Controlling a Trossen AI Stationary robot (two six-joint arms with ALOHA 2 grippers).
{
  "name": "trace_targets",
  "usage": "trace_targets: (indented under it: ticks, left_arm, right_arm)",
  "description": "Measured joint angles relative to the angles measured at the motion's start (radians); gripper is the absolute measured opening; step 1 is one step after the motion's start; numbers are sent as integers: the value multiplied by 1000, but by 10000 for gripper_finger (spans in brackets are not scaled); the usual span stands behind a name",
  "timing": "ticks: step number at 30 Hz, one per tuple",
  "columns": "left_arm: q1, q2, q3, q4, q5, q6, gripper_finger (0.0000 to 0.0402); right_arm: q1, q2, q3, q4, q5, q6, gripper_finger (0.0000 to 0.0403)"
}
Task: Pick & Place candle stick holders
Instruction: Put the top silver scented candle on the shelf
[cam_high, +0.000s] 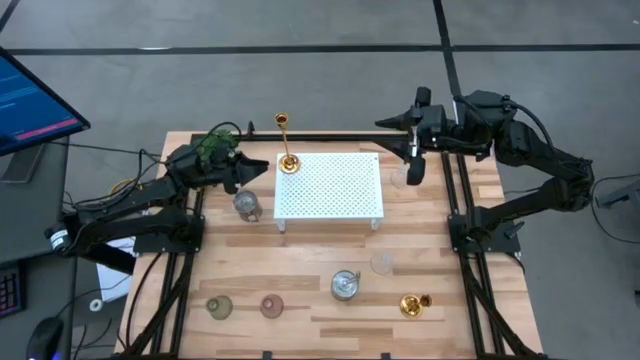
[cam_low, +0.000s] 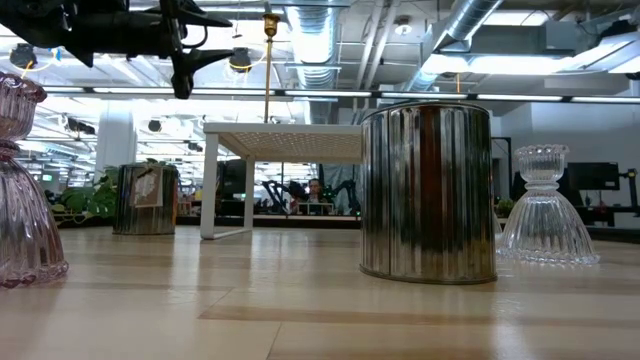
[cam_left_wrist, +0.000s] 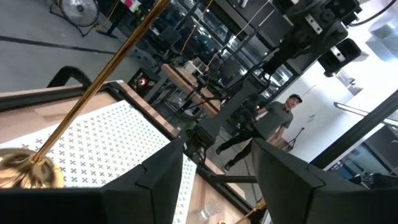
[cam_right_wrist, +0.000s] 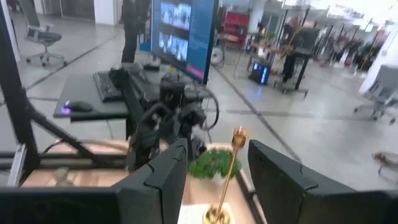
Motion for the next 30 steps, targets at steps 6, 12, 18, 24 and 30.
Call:
trace_targets:
  ticks: [6, 12, 18, 24, 30]
  left_arm:
    - [0, 0, 0, 26, 0, 0, 191]
    - [0, 0, 0, 49, 0, -31, 191]
    - [0, 0, 0, 49, 0, -75, 191]
    - [0, 1, 0, 50, 1, -104, 191]
    - [0, 1, 0, 49, -22, -164, 191]
  right_arm:
    - [0, 2, 0, 32, 0, -2, 161]
    - [0, -1, 0, 31, -33, 36, 161]
    - [0, -20, -1, 22, -64, 49, 161]
    - [0, -63, -1, 4, -64, 50, 161]
    - [0, -110, -1, -42, -64, 76, 161]
